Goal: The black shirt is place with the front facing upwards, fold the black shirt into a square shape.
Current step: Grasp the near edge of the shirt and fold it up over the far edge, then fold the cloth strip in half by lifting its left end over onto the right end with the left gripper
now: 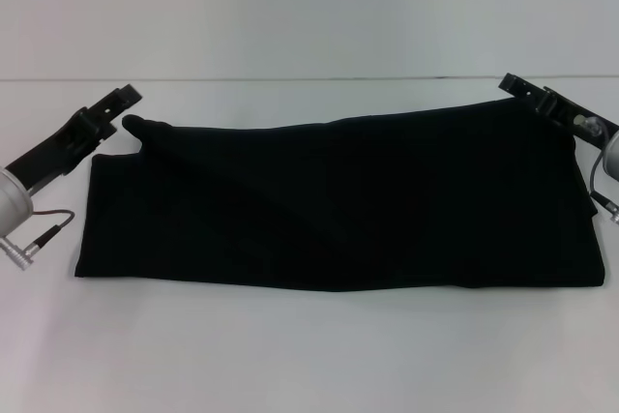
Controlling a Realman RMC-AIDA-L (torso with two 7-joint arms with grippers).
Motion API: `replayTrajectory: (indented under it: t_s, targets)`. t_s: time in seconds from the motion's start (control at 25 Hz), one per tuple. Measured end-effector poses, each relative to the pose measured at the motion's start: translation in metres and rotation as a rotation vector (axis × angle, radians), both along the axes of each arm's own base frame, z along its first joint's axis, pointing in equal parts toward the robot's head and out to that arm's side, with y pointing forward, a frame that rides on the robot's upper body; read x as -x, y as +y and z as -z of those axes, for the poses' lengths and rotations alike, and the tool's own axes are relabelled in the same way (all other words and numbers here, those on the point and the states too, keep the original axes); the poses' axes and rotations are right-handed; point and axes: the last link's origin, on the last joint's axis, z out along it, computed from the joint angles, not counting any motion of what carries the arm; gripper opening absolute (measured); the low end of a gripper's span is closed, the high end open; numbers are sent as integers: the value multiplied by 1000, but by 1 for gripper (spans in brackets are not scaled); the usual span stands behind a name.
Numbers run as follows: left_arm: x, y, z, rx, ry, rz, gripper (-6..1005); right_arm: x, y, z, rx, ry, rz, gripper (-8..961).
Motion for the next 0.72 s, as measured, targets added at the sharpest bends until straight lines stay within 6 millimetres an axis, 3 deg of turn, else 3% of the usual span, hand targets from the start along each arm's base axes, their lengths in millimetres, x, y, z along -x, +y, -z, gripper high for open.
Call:
replayTrajectory:
  t_s: [0.04,0.72]
  targets:
    - [-3,-2,0,6,-11,25,831,-1,-1,0,1,15,7,902]
    - [-9,-21,-3,33,-71,133,827,-27,-28,-13,-37,189,52,899]
